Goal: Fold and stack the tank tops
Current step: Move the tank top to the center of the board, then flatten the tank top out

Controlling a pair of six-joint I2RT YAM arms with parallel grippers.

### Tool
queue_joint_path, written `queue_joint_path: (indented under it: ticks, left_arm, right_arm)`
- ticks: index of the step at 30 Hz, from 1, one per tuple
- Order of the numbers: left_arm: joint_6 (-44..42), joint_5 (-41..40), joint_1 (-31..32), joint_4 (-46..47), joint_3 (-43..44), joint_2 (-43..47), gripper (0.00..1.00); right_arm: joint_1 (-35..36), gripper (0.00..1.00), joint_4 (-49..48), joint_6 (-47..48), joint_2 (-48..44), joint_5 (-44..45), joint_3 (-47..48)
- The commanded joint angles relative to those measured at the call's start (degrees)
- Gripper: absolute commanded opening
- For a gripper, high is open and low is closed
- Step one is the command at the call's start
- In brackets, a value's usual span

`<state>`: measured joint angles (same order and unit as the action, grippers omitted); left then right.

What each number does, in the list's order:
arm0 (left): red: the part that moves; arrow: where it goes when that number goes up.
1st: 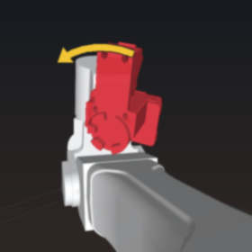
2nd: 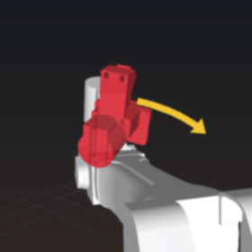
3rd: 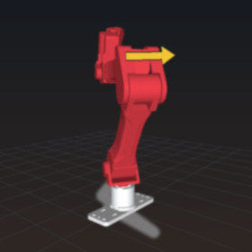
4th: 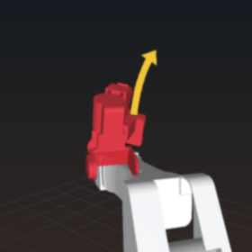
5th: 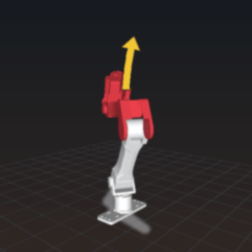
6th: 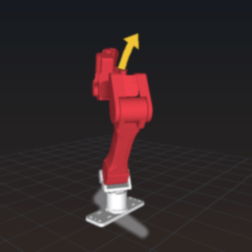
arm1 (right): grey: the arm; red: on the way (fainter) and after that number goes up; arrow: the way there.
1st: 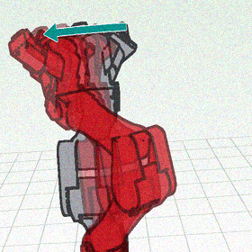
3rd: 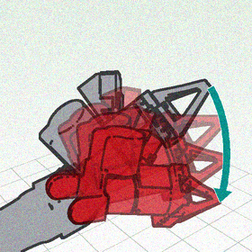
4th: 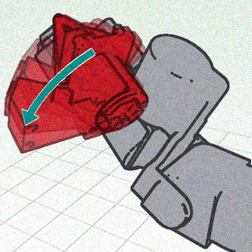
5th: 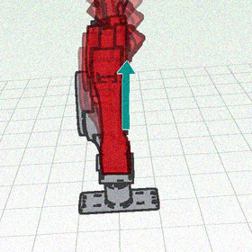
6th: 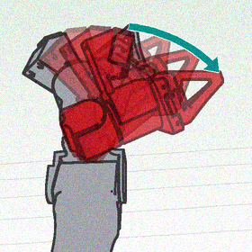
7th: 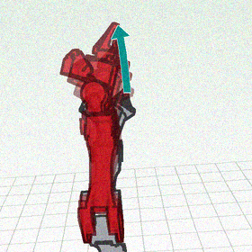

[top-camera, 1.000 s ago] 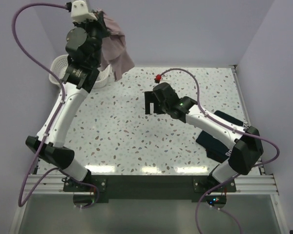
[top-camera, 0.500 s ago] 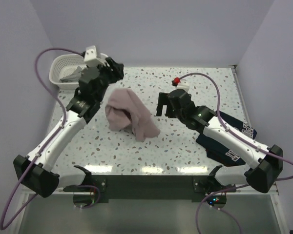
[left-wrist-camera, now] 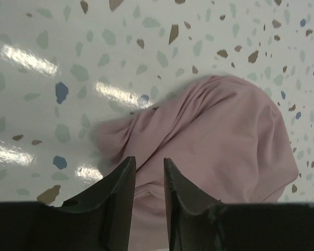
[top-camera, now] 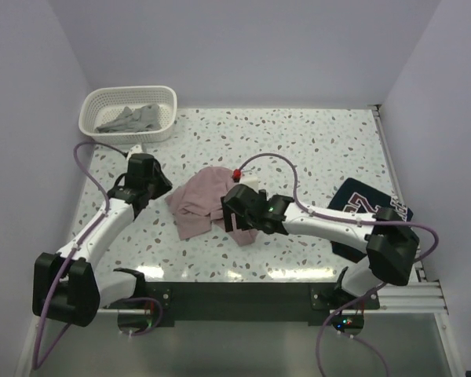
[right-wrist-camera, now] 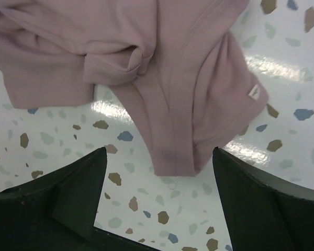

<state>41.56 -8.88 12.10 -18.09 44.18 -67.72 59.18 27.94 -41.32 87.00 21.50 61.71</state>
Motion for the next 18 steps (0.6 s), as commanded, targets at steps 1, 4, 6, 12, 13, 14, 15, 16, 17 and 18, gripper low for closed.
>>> queue_joint_path:
  ticks: [1, 4, 6, 12, 13, 14, 15, 16, 17, 18]
  left_arm:
    - [1.9, 11.9, -0.5, 1.6, -3.8, 0.1, 0.32]
    - [3.6, 15.1, -0.1, 3.1, -8.9, 2.1, 0.34]
    - [4.6, 15.2, 0.5, 2.9, -12.3, 3.3, 0.37]
    - [6.2, 14.6, 4.8, 2.5, -16.1, 6.0, 0.46]
    - [6.4, 14.7, 5.5, 2.4, -16.3, 5.9, 0.46]
    - [6.6, 14.6, 6.4, 2.5, -16.4, 5.8, 0.46]
    - [7.2, 13.6, 8.3, 2.3, -16.3, 5.8, 0.47]
    - [7.5, 13.0, 9.2, 2.1, -16.3, 5.6, 0.48]
    - [8.0, 12.5, 10.6, 1.7, -16.6, 5.3, 0.48]
    - [8.2, 11.9, 11.0, 1.8, -16.8, 5.3, 0.48]
  right_arm:
    - [2.4, 0.84, -2.5, -4.6, 4.1, 1.5, 1.8]
    - [3.1, 0.82, -3.3, -6.8, 7.0, 1.1, -0.2]
    - [3.1, 0.82, -4.8, -7.4, 7.4, 0.8, -2.0]
    - [2.6, 0.66, -2.9, -7.4, 11.2, 3.5, -2.8]
    - [2.2, 0.61, -2.3, -6.9, 11.5, 4.2, -2.7]
    - [1.0, 0.49, -2.4, -6.6, 12.0, 4.2, -2.8]
    - [0.2, 0.41, -2.6, -6.1, 12.1, 4.0, -3.0]
    - [-0.6, 0.32, -3.1, -5.1, 12.3, 3.3, -3.4]
    - [-2.6, 0.18, -3.3, -4.6, 12.6, 2.9, -3.4]
    - [-4.1, 0.12, -3.3, -3.9, 12.7, 2.8, -3.4]
